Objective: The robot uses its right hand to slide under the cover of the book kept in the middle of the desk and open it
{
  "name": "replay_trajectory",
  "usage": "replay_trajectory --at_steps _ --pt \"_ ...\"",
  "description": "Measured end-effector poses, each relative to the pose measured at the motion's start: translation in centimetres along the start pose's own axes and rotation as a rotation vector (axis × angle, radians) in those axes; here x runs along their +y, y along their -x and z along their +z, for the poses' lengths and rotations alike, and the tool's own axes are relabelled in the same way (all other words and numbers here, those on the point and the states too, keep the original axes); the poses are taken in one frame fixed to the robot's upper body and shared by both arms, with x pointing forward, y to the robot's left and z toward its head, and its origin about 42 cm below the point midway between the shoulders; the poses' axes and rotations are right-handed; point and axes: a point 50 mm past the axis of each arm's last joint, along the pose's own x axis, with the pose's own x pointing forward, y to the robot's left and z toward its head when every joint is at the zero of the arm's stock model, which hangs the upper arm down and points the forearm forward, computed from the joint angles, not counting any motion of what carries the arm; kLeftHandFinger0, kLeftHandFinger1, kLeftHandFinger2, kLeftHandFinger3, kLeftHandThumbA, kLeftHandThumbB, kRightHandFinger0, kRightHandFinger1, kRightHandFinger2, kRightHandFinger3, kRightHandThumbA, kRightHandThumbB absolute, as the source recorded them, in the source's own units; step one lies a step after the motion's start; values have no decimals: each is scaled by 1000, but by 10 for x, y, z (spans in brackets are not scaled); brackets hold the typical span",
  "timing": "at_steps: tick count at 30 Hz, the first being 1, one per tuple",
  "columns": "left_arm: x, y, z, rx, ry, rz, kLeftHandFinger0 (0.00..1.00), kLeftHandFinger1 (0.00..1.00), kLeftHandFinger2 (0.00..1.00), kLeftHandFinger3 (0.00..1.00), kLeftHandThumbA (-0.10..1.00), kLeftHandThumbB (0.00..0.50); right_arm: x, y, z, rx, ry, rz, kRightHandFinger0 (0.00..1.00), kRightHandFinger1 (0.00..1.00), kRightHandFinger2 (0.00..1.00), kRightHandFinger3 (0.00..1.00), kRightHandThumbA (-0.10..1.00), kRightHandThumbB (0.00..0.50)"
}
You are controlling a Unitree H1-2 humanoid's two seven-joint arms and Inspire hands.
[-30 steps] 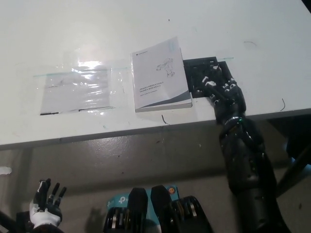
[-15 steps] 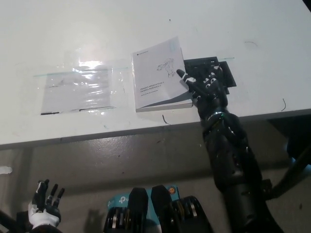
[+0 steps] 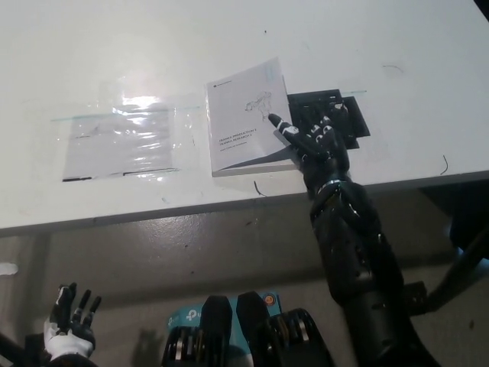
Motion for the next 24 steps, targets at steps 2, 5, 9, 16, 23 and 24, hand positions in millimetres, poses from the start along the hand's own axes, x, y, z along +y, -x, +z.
replay_trajectory --at_steps 2,5,9,16,23,24 --pt "0 0 0 0 0 0 742 806 923 998 811 121 1 0 -1 0 5 2 653 850 902 1000 1000 188" --pt "1 0 0 1 0 1 738 804 914 1000 820 100 4 1 -2 1 18 8 667 857 894 1000 1000 211" --pt "2 1 -1 4 -1 4 772 837 928 1000 875 67 13 3 -7 7 39 28 707 887 920 1000 1000 226" --pt "6 0 1 3 -9 11 734 813 912 961 914 78 42 11 -21 35 105 92 659 848 869 1000 1000 211" --pt "14 -2 1 15 -20 34 625 765 863 894 900 76 72 13 -14 19 198 167 688 861 882 1000 1000 240" --pt "15 -3 1 16 -21 36 639 779 885 912 912 69 75 13 -12 17 202 172 683 860 887 1000 1000 245"
